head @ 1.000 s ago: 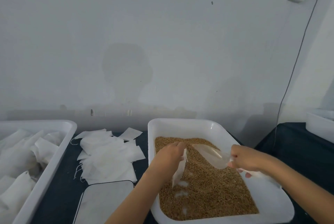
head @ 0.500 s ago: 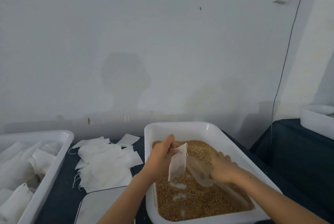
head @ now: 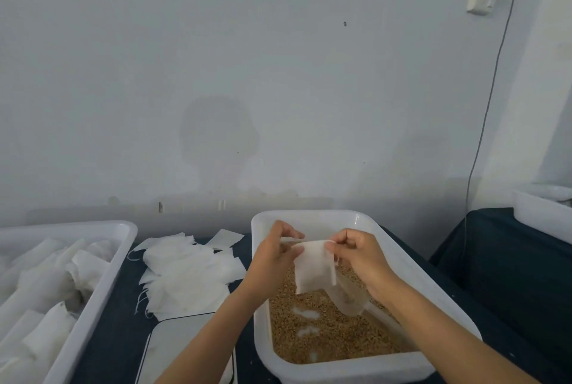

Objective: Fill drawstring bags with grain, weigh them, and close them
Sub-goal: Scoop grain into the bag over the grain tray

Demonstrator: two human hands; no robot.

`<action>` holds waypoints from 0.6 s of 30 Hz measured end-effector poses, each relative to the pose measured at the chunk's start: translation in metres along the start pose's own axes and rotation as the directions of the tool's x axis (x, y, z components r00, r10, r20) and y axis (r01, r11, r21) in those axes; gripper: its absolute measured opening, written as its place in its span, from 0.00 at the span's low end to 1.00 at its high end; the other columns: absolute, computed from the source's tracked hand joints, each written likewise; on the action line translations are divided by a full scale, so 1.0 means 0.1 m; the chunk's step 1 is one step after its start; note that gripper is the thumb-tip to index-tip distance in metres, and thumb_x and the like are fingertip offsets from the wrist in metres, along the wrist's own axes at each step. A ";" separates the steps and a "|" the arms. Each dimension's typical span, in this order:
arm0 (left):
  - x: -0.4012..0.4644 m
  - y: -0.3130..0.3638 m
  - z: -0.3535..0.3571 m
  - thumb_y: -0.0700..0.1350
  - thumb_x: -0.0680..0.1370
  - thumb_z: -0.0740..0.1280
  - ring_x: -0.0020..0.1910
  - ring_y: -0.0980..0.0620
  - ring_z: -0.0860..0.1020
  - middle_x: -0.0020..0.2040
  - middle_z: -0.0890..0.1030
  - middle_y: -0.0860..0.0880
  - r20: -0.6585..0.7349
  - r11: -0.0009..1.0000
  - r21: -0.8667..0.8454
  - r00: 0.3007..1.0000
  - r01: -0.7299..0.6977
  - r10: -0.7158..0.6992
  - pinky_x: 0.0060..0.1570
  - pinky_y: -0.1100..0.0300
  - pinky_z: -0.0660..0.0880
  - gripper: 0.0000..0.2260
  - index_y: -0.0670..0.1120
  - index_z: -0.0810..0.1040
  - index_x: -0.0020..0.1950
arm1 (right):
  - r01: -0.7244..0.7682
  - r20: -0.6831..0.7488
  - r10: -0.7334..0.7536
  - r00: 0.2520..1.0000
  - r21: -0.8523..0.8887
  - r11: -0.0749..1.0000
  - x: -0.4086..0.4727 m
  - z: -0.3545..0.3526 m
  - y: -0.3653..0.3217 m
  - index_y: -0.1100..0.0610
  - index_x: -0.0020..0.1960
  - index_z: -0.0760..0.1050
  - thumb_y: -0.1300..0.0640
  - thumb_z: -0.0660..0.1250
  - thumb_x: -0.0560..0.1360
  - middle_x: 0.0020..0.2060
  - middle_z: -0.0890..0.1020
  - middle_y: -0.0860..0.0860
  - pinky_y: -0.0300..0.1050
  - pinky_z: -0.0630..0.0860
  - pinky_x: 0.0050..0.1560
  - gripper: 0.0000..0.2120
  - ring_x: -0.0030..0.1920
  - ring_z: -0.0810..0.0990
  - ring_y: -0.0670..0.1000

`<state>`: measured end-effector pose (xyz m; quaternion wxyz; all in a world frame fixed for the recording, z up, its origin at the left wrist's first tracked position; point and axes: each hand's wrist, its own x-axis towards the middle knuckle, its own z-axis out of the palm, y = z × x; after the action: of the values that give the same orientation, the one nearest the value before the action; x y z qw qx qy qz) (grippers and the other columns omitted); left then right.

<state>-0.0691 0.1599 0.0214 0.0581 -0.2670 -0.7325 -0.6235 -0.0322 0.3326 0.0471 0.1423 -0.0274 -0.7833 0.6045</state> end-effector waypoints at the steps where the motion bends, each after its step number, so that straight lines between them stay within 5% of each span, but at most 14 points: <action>1: -0.02 0.02 -0.03 0.39 0.77 0.66 0.49 0.48 0.79 0.52 0.79 0.49 -0.005 0.998 -0.057 1.000 0.031 -0.031 0.46 0.59 0.76 0.09 0.50 0.68 0.50 | 0.034 -0.016 -0.034 0.999 -0.015 0.999 -0.01 0.01 -0.05 0.60 0.38 0.78 0.65 0.70 0.72 0.30 0.80 0.49 0.33 0.71 0.30 0.05 0.30 0.76 0.44; 8: -0.21 0.18 -0.24 0.48 0.76 0.69 0.42 0.53 0.80 0.40 0.81 0.55 -0.105 0.997 0.068 0.994 0.027 -0.020 0.43 0.57 0.77 0.02 0.51 0.78 0.45 | 0.279 -0.028 -0.285 0.958 -0.137 0.951 -0.12 0.21 -0.49 0.58 0.38 0.76 0.63 0.69 0.74 0.31 0.81 0.49 0.36 0.73 0.33 0.06 0.30 0.77 0.42; 12: -0.40 0.30 -0.49 0.45 0.78 0.66 0.42 0.47 0.82 0.41 0.84 0.49 -0.238 0.999 0.036 0.971 -0.017 0.025 0.47 0.43 0.78 0.05 0.48 0.82 0.47 | 0.386 -0.043 -0.400 0.916 -0.182 0.904 -0.24 0.57 -0.64 0.51 0.37 0.74 0.60 0.69 0.74 0.34 0.81 0.46 0.40 0.76 0.40 0.09 0.36 0.79 0.40; 16: -0.61 0.27 -0.84 0.44 0.78 0.65 0.38 0.41 0.79 0.38 0.81 0.38 -0.345 1.000 0.023 0.939 0.007 0.001 0.45 0.39 0.77 0.06 0.45 0.80 0.46 | 0.334 -0.062 -0.341 0.938 -0.095 0.938 -0.33 1.03 -0.64 0.53 0.38 0.74 0.61 0.67 0.75 0.35 0.81 0.49 0.42 0.76 0.38 0.08 0.35 0.79 0.47; 18: -0.74 0.17 -1.01 0.45 0.78 0.66 0.30 0.50 0.72 0.29 0.76 0.43 -0.367 0.996 0.072 0.930 0.055 -0.025 0.36 0.46 0.73 0.10 0.48 0.77 0.37 | 0.287 -0.052 -0.292 0.955 -0.087 0.954 -0.38 1.28 -0.56 0.54 0.38 0.73 0.62 0.66 0.76 0.36 0.81 0.51 0.42 0.75 0.36 0.08 0.35 0.78 0.49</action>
<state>-0.0235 0.0427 0.0274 0.1915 -0.1288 -0.7388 -0.6332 -0.0211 0.1892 0.0645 0.2532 0.0627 -0.7970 0.5447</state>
